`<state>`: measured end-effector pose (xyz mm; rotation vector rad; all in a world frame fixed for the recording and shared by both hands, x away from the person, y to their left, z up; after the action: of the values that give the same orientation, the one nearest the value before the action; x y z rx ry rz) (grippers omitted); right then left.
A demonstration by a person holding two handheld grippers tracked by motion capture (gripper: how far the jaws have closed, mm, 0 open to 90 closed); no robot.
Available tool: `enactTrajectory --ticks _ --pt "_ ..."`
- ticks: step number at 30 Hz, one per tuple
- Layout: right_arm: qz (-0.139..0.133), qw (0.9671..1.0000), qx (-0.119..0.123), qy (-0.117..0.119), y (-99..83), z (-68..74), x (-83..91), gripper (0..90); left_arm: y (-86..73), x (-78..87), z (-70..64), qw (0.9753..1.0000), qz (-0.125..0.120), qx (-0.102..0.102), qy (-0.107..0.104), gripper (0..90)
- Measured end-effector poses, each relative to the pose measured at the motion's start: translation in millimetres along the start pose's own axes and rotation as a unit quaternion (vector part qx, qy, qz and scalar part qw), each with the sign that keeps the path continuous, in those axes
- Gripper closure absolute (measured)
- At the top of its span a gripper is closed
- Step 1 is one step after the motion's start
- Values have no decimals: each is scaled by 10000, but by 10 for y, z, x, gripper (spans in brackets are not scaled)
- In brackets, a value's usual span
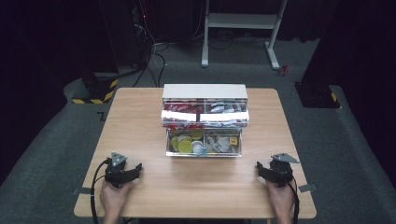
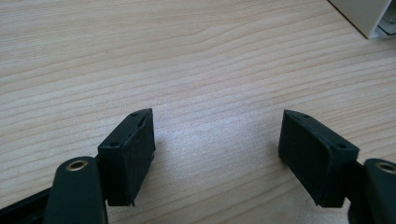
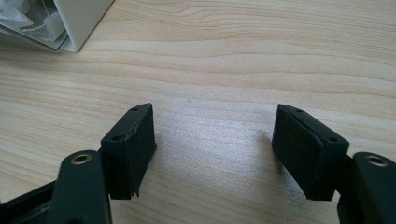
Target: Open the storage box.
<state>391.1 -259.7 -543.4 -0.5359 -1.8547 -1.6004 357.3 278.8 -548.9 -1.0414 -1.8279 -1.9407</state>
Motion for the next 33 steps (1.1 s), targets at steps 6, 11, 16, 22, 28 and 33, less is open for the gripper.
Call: enactTrajectory --ticks 6,11,16,22,28,33 --pt "-1 10000 3 2 -1 1 0 300 -3 4 -2 10000 4 -7 -4 275" --pt "-1 10000 1 4 0 1 0 300 -3 4 -2 10000 0 -8 -6 274" --pt "-41 10000 44 -16 -13 -1 15 337 -4 5 -1 10000 2 -15 -11 274" --pt "-70 10000 43 -15 -27 0 34 369 -4 7 -1 10000 12 -20 -19 273" --pt "-202 9998 38 82 -36 12 69 414 -4 6 -2 10000 14 -15 -20 273" --pt "-291 9991 -25 317 -27 4 91 431 -4 7 -3 10000 17 -16 -23 273"
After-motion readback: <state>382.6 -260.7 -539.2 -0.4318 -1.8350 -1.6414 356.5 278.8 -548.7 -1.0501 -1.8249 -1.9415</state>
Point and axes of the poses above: each handheld gripper's, and its own axes: x roughly backward along the jaws, y roughly out of its top, z roughly to its left, the point moved 3 cm from there along -x, roughly forward along the jaws, and after that the axes turned 5 degrees about -y, right-handed, at the moved point
